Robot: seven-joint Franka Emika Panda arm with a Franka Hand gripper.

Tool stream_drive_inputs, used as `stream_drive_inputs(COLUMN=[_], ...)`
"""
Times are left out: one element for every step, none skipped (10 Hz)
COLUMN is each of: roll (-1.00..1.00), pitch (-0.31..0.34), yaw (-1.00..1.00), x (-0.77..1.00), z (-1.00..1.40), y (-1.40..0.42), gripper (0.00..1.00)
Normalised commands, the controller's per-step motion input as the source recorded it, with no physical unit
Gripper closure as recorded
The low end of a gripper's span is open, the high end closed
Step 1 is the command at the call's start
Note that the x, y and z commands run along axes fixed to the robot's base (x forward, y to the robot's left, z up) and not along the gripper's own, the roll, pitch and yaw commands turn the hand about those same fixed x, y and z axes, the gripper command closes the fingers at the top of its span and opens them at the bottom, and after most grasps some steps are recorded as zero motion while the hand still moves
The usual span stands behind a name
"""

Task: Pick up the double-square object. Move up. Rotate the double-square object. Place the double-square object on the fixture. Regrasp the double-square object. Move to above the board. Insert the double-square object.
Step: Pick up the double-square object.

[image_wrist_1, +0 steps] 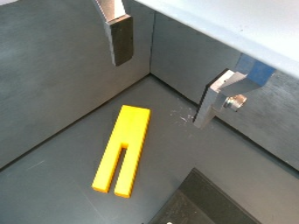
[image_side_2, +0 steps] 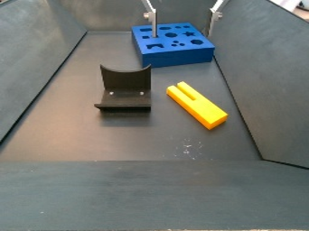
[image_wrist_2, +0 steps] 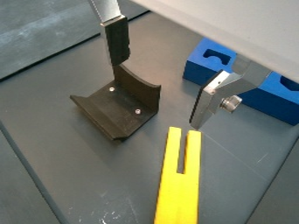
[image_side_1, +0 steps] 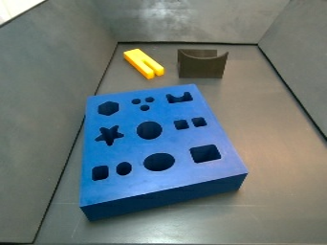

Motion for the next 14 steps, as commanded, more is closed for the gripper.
stream_drive_inputs(roll=[0.0,0.01,0.0,0.03,0.0,-0.03,0.0,-0.02,-0.01,0.0,0.0,0.0,0.01,0.02], pitch=[-0.156,-0.159,-0.144,-0.124,-0.17,-0.234,-0.251,-0.259,-0.237,-0.239,-0.234,-0.211,-0.173,-0.141], yaw=[0.13,0.33,0.48,0.59,0.66,0.7,0.57,0.45,0.19,0.09,0.09,0.11,0.23,0.26], x=[-0.51,-0.81,-0.69,-0.59,-0.39,-0.12,-0.18,-0.08,0.0,-0.01,0.0,-0.03,-0.12,-0.09], z=[-0.57,-0.79,-0.93,-0.97,-0.84,-0.73,-0.73,-0.72,-0.77,-0.78,-0.79,-0.84,-0.93,-0.99], y=[0.0,0.0,0.0,0.0,0.11,0.32,0.29,0.22,0.11,0.0,0.0,0.01,0.1,0.09], gripper=[0.0,0.0,0.0,0.0,0.0,0.0,0.0,0.0,0.0,0.0,0.0,0.0,0.0,0.0])
